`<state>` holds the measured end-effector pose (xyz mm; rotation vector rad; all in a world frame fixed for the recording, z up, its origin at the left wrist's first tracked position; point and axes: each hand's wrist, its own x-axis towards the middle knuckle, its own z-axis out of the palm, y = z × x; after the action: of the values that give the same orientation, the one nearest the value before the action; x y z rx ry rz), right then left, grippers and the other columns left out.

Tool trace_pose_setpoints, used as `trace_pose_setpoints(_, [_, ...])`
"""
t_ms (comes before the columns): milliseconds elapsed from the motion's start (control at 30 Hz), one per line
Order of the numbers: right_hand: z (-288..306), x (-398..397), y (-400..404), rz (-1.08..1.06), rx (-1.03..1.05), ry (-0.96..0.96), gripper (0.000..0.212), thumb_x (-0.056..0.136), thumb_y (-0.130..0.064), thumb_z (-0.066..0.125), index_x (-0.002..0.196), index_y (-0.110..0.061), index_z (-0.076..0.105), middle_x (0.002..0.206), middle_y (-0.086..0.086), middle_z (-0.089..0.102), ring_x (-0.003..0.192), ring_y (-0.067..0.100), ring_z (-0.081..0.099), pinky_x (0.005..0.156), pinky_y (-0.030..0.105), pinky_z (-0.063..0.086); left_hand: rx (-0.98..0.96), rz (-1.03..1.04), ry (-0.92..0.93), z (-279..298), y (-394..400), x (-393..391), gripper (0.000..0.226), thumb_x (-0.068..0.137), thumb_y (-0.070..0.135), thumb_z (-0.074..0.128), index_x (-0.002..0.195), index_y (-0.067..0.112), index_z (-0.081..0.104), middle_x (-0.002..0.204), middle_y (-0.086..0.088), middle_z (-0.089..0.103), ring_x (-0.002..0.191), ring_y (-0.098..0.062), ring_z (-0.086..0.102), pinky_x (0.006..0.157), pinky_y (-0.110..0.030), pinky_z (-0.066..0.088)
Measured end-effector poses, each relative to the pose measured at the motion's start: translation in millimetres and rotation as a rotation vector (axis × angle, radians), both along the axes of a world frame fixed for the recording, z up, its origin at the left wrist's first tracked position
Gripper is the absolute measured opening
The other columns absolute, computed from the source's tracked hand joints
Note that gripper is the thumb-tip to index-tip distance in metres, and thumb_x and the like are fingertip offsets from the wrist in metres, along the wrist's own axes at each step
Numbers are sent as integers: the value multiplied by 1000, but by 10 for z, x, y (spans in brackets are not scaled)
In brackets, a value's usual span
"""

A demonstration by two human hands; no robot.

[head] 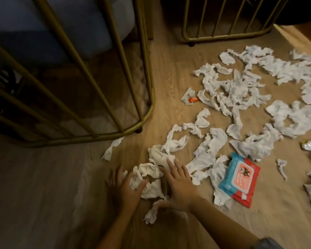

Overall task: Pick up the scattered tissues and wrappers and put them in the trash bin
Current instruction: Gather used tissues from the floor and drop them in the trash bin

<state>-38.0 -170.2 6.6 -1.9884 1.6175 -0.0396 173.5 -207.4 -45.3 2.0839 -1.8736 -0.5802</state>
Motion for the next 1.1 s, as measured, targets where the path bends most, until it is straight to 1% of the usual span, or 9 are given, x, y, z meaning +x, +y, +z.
trace_pose_setpoints(100, [-118,83,121,40,9,64,115,65,-93,33,153,-32,-10,156,-4,-28,143,23,-31,116,46,-18,-172,53,230,51,155,-101,26,81,16,71,105,7,69,123,-2,58,118,-28,54,101,-50,44])
trace_pose_setpoints(200, [-264,157,290,-32,-102,-3,78,88,-70,40,151,-28,25,161,-2,14,149,23,6,122,45,7,-115,221,402,108,182,-96,40,86,-8,59,123,7,58,124,-9,61,117,-22,55,98,-34,45])
trace_pose_setpoints(300, [-325,231,405,-147,-228,-191,39,93,-46,46,119,-22,62,126,-4,54,119,13,47,98,37,48,-135,345,553,221,189,-18,43,88,-13,48,125,7,57,124,-2,58,114,-13,54,90,-17,43])
trace_pose_setpoints(467, [-253,226,383,-312,-278,-379,25,86,-30,45,103,-25,63,102,-15,46,91,-3,47,75,10,41,-211,616,730,439,110,84,24,91,4,46,78,15,63,78,-3,64,72,-10,58,68,-37,51])
trace_pose_setpoints(567, [-124,146,232,-379,-483,-443,22,84,-18,48,91,-13,69,99,-5,54,90,3,49,73,13,43,-246,476,790,517,16,-16,22,79,35,51,68,17,57,64,2,57,59,0,54,58,-18,44])
trace_pose_setpoints(700, [-57,-40,-82,-547,-562,-445,31,86,-16,40,83,-9,70,101,5,60,93,20,54,74,35,48,-164,41,494,337,-50,-262,58,67,70,65,91,17,64,98,3,65,88,0,57,73,-16,47])
trace_pose_setpoints(867, [-173,-139,-176,-480,-337,-55,47,92,-41,27,112,-18,63,147,5,45,141,29,28,112,56,22,-130,-157,15,-65,200,-309,47,75,53,59,114,26,63,126,1,61,128,-29,46,107,-59,28])
trace_pose_setpoints(1000, [-277,-32,52,-279,-224,14,59,91,-72,29,120,-27,55,152,-10,31,147,20,15,119,56,9,-131,-122,134,-63,472,-250,45,71,5,78,113,16,67,122,7,57,125,-30,50,105,-47,37])
trace_pose_setpoints(1100, [-387,44,317,-160,-251,-70,37,94,-51,43,117,-26,57,141,-3,48,134,18,39,106,48,42,-57,25,287,5,455,-251,51,77,-10,66,120,18,62,129,-2,55,124,-25,51,102,-38,43])
